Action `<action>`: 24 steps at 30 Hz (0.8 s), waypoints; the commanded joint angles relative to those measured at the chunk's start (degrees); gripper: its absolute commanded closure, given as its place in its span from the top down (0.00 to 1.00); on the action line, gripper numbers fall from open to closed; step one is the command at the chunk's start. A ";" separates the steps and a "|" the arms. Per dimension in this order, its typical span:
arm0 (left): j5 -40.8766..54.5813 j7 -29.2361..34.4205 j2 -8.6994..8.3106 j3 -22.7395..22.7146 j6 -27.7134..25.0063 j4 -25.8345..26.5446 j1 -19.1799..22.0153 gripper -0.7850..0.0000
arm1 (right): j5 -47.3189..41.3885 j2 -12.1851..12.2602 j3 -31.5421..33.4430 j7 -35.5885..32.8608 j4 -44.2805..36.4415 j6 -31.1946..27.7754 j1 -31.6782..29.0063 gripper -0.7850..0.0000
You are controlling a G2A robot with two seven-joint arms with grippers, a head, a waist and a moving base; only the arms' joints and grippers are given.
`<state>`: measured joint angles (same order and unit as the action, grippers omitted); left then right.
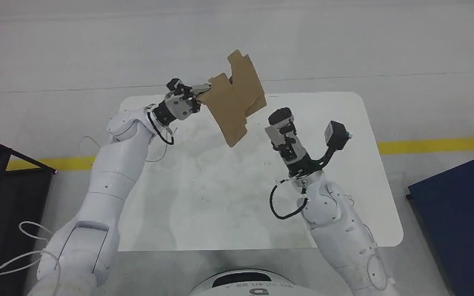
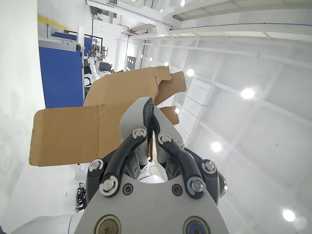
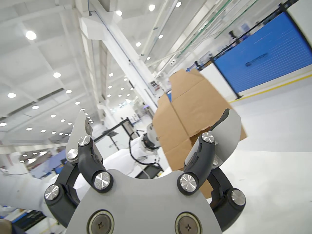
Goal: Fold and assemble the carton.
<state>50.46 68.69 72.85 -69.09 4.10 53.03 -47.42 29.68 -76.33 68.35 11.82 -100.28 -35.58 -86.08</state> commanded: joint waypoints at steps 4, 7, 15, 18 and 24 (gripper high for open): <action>-3.73 -0.91 -0.23 0.82 1.10 0.75 0.82 0.00 | -0.29 0.00 0.07 -0.34 0.33 0.23 0.27 1.00; -3.98 -1.13 -0.36 0.67 1.68 1.63 0.63 0.00 | -0.29 0.00 0.07 -0.34 0.33 0.23 0.27 1.00; -3.44 -1.76 -0.59 0.06 2.17 4.08 -0.14 0.00 | -19.19 -0.78 -6.72 -7.59 6.82 -8.71 3.96 1.00; -2.99 -1.92 -0.58 0.06 2.20 4.76 -0.48 0.00 | -23.01 -1.00 -7.53 -9.63 10.67 -10.03 6.24 1.00; -2.52 -2.44 -0.39 0.68 1.99 5.18 -0.71 0.00 | -22.33 -1.45 -6.53 -6.93 14.66 -9.02 8.22 1.00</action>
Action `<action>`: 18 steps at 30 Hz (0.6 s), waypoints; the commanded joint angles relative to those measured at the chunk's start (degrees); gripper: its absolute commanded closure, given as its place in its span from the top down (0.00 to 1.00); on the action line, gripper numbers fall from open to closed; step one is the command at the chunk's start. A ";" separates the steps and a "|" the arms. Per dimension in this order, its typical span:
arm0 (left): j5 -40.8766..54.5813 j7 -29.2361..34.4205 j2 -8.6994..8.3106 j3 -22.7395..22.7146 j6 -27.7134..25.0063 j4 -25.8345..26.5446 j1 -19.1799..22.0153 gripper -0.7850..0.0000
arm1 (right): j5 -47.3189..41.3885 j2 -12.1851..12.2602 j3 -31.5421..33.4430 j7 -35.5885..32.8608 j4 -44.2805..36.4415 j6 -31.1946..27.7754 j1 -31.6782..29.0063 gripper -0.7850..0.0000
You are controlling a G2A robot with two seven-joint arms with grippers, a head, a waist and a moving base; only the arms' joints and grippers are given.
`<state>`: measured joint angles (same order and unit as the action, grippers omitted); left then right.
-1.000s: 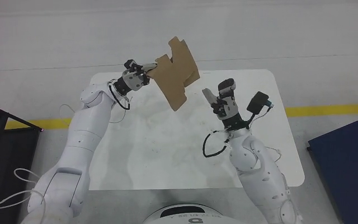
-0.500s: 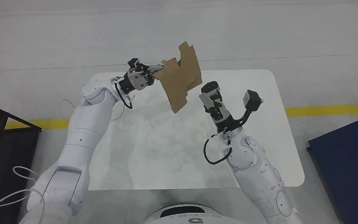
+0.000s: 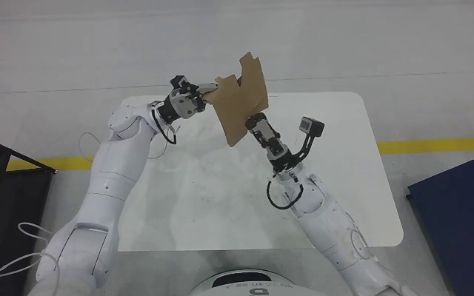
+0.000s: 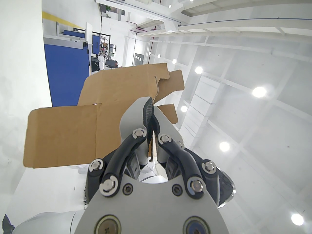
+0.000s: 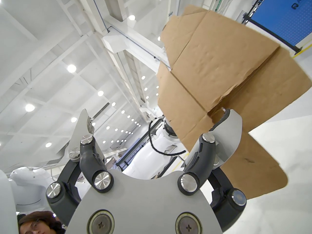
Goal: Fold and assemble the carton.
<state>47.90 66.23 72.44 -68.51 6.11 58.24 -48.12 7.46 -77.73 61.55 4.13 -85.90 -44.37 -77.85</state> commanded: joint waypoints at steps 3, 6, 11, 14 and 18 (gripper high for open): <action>0.16 0.13 0.06 0.26 -0.13 -0.15 0.01 0.00 | 0.32 -0.20 1.18 2.94 0.94 -0.59 -0.19 1.00; 0.09 0.41 0.05 0.35 -0.19 -0.40 -0.02 0.00 | 2.94 -0.40 2.51 6.82 1.32 -0.60 -0.55 1.00; 0.18 0.76 -0.05 0.16 -0.17 -0.64 -0.17 0.00 | 3.68 -1.11 0.83 9.02 1.28 -2.81 -0.28 1.00; 0.27 0.81 -0.10 0.06 -0.30 -0.52 -0.37 0.00 | 2.84 -1.41 -0.03 8.00 2.33 -3.79 0.68 0.99; 0.52 1.36 -0.15 0.04 -0.27 -0.56 -0.77 0.00 | 4.57 -1.77 -0.56 7.91 3.00 -2.97 1.42 0.99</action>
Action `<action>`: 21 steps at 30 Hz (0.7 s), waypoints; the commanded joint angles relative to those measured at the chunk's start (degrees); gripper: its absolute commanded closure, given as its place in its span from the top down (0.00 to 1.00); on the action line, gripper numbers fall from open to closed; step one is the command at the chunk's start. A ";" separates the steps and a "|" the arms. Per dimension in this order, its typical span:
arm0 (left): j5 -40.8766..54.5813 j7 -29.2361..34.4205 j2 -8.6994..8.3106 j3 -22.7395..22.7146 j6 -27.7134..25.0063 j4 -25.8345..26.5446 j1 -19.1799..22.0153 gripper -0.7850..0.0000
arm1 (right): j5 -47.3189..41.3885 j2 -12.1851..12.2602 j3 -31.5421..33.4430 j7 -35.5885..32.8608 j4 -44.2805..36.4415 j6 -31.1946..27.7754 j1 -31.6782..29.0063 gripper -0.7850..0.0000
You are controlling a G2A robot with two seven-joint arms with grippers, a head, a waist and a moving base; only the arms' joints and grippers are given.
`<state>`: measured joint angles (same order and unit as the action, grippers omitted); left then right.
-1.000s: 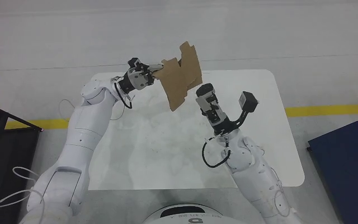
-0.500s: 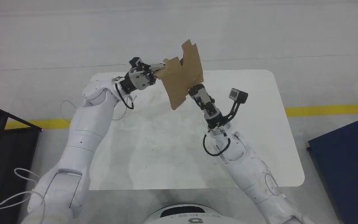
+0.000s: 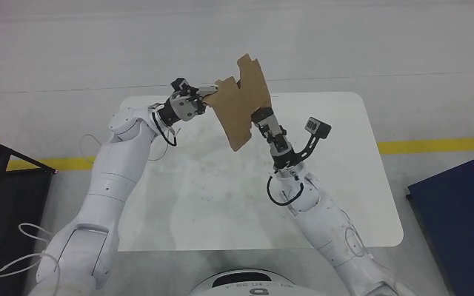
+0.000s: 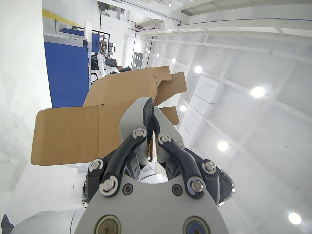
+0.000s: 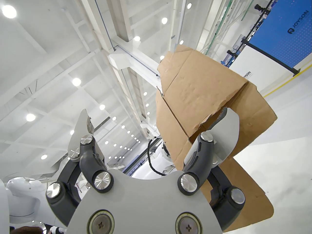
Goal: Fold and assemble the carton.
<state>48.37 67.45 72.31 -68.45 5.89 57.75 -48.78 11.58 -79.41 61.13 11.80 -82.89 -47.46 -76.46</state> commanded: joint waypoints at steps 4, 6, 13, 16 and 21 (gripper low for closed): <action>0.28 0.52 -0.09 -0.17 -0.17 -0.30 -0.47 0.00 | 0.53 -0.40 -0.42 0.56 0.50 -0.05 0.19 0.98; 0.33 0.57 -0.12 -0.21 -0.17 -0.36 -0.59 0.00 | -0.84 -0.59 -1.00 0.08 0.68 -1.28 0.34 0.98; 0.70 1.08 -0.19 -0.31 0.01 -0.95 -0.66 0.00 | -9.28 -1.05 -2.71 -3.39 2.45 -7.12 1.65 0.84; 0.93 1.28 -0.16 -0.23 -0.09 -1.05 -0.66 0.00 | -16.11 -1.25 -4.33 -5.72 2.98 -10.54 2.06 0.78; 1.22 1.66 -0.10 -0.05 -0.47 -1.27 -0.64 0.00 | -29.41 -0.94 -5.14 -13.86 1.83 -10.54 2.64 0.75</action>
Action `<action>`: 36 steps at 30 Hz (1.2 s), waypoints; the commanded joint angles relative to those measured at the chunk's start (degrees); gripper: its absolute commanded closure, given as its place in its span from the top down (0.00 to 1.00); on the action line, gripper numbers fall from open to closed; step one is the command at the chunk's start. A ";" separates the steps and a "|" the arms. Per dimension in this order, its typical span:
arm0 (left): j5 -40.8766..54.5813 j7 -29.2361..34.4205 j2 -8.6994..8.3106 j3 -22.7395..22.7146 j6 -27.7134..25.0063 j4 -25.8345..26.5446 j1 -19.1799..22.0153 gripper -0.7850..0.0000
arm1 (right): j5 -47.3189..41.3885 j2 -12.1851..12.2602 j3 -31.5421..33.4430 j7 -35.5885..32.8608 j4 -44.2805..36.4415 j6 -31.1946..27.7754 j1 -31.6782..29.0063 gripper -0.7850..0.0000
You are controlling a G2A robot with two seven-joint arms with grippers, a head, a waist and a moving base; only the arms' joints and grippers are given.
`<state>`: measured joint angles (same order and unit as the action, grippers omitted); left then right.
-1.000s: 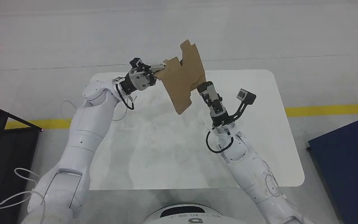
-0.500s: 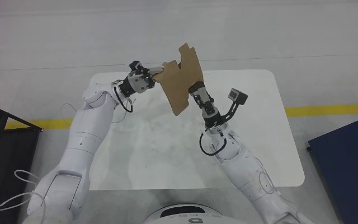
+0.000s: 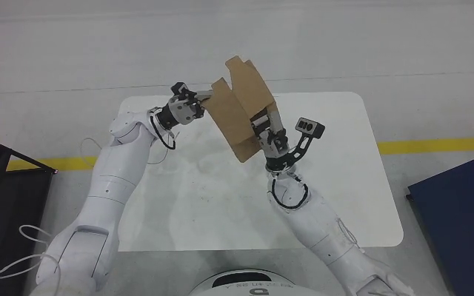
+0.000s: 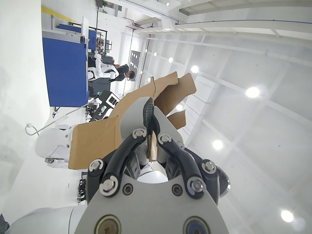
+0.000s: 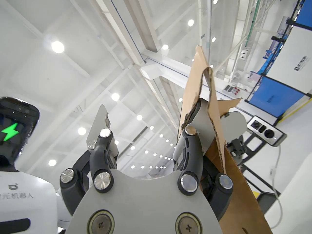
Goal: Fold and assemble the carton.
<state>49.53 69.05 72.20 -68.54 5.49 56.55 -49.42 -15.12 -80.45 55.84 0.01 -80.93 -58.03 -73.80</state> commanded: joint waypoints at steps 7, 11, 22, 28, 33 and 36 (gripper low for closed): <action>-2.22 2.84 -0.08 1.07 -0.45 -0.59 0.62 0.00 | -7.04 0.49 2.75 -11.23 0.72 0.03 -0.17 0.66; -5.84 6.52 -0.41 2.10 -0.34 -1.70 1.60 0.00 | -2.24 0.93 4.96 -15.70 1.38 0.03 -0.15 0.58; -13.38 8.46 -0.97 4.16 -0.49 -3.89 3.95 0.00 | -2.08 2.48 8.83 -23.47 -1.19 0.03 -3.46 0.36; -16.14 9.44 -1.12 5.31 -0.93 -4.34 5.01 0.00 | -7.06 3.17 8.66 -28.42 -1.02 1.39 -3.64 0.31; -17.19 10.67 -1.32 5.61 -2.18 -4.40 5.37 0.00 | -8.90 3.65 8.73 -31.59 -0.28 5.19 -2.99 0.27; -18.21 11.11 -1.48 5.82 -2.88 -4.09 5.48 0.00 | -9.15 4.02 9.51 -33.15 -0.30 6.32 -3.14 0.31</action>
<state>31.52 79.97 70.76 -62.77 2.78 52.32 -43.95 -24.32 -76.56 65.03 -32.62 -81.16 -52.00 -76.85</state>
